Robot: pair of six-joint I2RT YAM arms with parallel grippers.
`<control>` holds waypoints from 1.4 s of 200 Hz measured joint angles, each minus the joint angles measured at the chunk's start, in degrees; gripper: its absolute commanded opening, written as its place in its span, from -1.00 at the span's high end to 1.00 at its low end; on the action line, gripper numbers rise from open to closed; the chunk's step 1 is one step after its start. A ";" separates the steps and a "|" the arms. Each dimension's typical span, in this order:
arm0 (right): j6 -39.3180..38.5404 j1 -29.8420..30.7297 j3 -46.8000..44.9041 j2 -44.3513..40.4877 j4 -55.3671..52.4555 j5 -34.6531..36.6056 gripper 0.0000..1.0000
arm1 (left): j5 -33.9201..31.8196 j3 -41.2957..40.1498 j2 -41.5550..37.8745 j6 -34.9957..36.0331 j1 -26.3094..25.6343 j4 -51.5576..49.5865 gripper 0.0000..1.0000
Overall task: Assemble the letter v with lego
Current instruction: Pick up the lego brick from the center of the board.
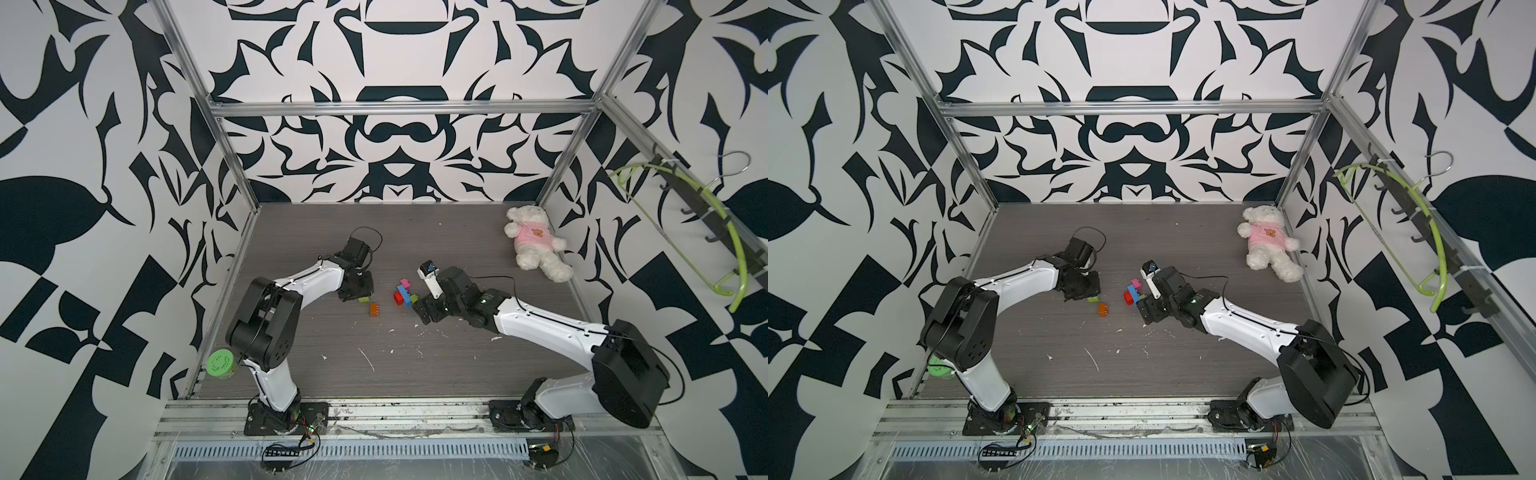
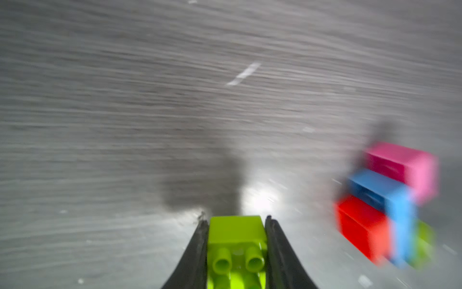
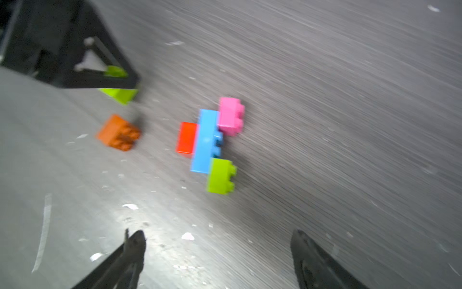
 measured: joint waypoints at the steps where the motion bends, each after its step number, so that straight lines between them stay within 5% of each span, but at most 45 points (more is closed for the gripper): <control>1: -0.57 0.00 -0.28 -0.13 0.66 -0.52 -0.72 | 0.35 0.00 -0.17 0.02 0.04 0.02 0.67; 26: -9.42 0.44 -5.38 -2.73 10.27 -8.31 -0.63 | 9.70 1.14 -4.68 0.00 1.20 -0.59 0.68; 70: -39.95 11.10 -14.58 -2.23 27.39 -9.84 -0.68 | 22.29 5.20 -2.27 -0.90 1.40 -4.87 0.71; 142: -76.13 18.60 -8.28 20.20 47.47 5.70 -0.53 | 22.12 9.16 1.95 -2.14 1.05 -17.18 0.70; 194: -85.00 18.88 -3.26 26.03 52.35 11.10 -0.36 | 16.59 11.43 3.78 -1.66 0.00 -22.23 0.72; 280: -89.99 19.76 1.11 29.00 53.05 18.03 0.25 | 12.04 12.44 4.61 -1.49 -0.07 -24.04 0.73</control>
